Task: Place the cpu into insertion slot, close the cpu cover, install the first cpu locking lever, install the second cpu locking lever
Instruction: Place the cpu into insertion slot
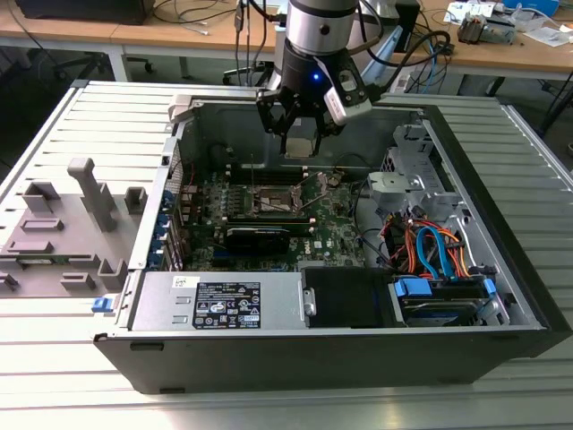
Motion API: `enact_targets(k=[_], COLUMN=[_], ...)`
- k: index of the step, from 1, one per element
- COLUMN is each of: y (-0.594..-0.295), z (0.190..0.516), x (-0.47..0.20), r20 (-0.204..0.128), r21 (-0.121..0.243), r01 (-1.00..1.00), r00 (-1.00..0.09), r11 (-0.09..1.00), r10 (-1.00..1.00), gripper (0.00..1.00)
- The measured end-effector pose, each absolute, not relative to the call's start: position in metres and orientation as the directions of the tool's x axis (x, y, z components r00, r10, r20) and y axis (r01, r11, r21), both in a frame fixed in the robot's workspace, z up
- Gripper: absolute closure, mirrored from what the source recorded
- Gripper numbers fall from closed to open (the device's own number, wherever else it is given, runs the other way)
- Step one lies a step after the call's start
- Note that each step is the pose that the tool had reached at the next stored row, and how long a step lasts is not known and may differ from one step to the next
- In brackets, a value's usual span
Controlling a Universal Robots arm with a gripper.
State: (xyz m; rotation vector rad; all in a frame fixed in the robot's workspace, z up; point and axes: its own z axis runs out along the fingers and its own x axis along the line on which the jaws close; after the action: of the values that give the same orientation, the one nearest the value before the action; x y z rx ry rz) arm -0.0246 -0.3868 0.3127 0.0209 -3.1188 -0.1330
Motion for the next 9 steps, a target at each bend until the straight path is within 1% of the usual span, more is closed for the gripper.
enact_targets(k=[9], y=[-0.3877], z=[0.3112], x=[-0.0246], r20=[0.019], r21=[0.085], r01=[-0.012], r00=[-1.0], r11=[0.996], r10=[-0.014], gripper=[0.45])
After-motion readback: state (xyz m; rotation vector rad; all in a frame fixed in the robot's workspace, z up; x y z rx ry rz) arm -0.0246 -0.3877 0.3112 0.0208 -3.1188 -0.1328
